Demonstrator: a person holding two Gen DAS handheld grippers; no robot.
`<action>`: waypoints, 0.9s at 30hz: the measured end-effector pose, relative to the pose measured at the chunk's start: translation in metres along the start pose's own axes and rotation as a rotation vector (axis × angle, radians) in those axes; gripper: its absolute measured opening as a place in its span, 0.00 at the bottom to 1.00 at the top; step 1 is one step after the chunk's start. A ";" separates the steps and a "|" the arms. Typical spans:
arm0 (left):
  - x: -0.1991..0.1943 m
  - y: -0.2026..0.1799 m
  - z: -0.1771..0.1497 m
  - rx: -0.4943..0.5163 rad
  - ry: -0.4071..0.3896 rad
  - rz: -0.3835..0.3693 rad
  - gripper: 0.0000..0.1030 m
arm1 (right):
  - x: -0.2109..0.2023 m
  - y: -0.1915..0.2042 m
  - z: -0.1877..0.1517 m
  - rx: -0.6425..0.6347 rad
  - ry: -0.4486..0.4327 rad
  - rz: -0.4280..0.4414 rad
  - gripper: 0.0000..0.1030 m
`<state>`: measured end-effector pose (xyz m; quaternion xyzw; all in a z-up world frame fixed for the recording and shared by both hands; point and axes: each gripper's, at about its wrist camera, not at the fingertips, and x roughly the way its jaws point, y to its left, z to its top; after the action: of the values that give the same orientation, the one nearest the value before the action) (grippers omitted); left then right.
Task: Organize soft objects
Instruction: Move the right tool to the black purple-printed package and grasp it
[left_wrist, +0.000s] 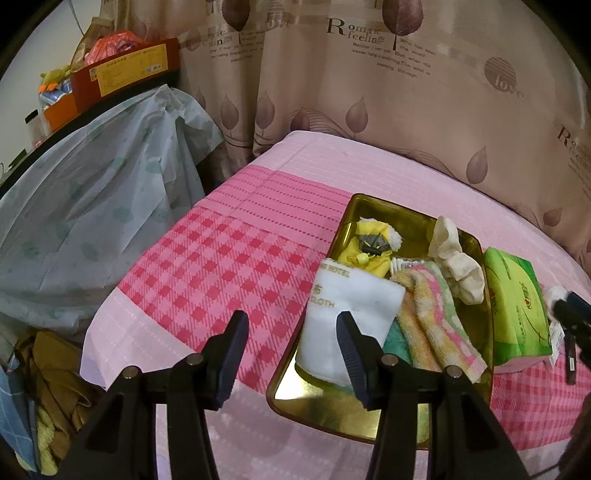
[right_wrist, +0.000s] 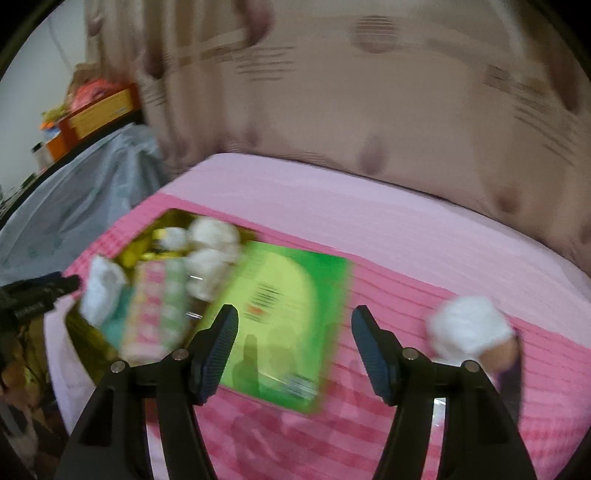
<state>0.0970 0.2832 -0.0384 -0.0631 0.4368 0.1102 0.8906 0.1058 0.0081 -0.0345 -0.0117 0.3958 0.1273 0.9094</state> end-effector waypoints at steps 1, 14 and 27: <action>0.000 -0.001 0.000 0.004 -0.002 0.001 0.49 | -0.005 -0.017 -0.005 0.020 -0.001 -0.024 0.60; -0.003 -0.014 -0.006 0.049 -0.017 0.018 0.49 | -0.015 -0.173 -0.073 0.218 0.096 -0.275 0.60; -0.005 -0.038 -0.012 0.152 -0.062 0.053 0.49 | 0.010 -0.202 -0.089 0.270 0.108 -0.288 0.59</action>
<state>0.0944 0.2430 -0.0414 0.0198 0.4177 0.1020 0.9026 0.0976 -0.1961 -0.1185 0.0470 0.4516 -0.0593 0.8890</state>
